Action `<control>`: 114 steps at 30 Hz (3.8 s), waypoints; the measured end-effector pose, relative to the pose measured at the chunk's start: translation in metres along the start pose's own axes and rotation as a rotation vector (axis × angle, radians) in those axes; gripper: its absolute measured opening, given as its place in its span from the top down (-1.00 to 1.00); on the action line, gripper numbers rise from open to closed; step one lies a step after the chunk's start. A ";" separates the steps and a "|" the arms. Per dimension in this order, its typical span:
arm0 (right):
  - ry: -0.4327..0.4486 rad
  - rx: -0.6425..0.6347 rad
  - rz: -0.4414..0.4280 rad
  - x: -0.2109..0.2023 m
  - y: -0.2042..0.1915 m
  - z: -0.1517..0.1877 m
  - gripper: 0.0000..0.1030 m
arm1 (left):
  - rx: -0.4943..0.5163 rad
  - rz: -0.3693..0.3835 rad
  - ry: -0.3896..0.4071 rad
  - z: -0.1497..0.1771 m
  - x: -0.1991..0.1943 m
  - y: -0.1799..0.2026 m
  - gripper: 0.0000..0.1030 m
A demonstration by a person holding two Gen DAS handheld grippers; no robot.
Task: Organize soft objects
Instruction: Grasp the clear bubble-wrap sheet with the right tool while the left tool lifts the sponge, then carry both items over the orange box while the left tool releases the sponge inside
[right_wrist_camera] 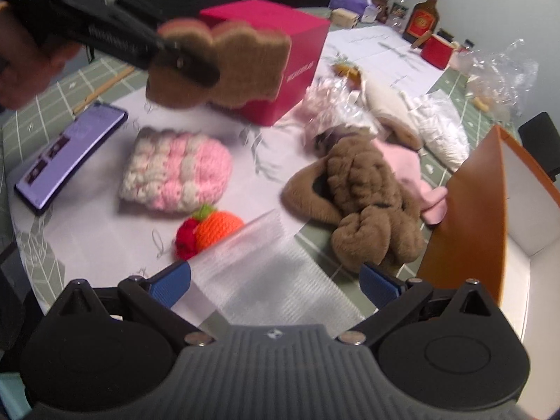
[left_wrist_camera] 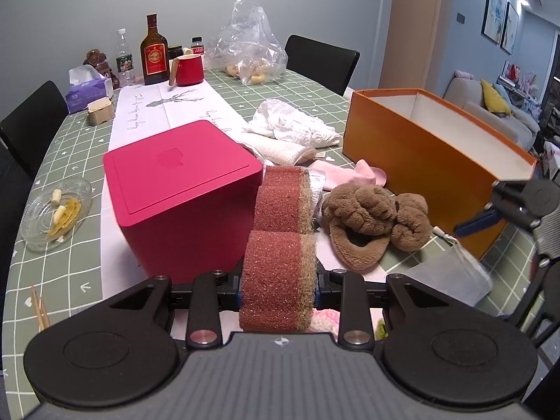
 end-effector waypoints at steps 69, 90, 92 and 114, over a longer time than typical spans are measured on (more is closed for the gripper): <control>0.389 0.363 0.180 -0.164 0.115 -0.019 1.00 | 0.111 0.198 0.163 -0.086 -0.012 0.144 0.31; 0.258 0.540 0.369 -0.152 0.197 0.050 1.00 | 0.133 0.225 0.144 -0.114 0.076 0.238 0.31; 0.232 0.541 0.366 -0.145 0.199 0.054 1.00 | 0.141 0.221 0.135 -0.113 0.080 0.242 0.31; -0.058 0.549 0.320 -0.060 0.221 0.081 1.00 | 0.232 0.118 -0.042 -0.085 0.129 0.266 0.30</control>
Point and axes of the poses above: each gripper's, at about its wrist camera, not at the fingertips, and x roughly the way its jaws point, y to its right, z to its underside, the point moved 3 cm from there along x, roughly the way its jaws point, and after that the axes turned 1 degree about -z, right-handed, at the moved point
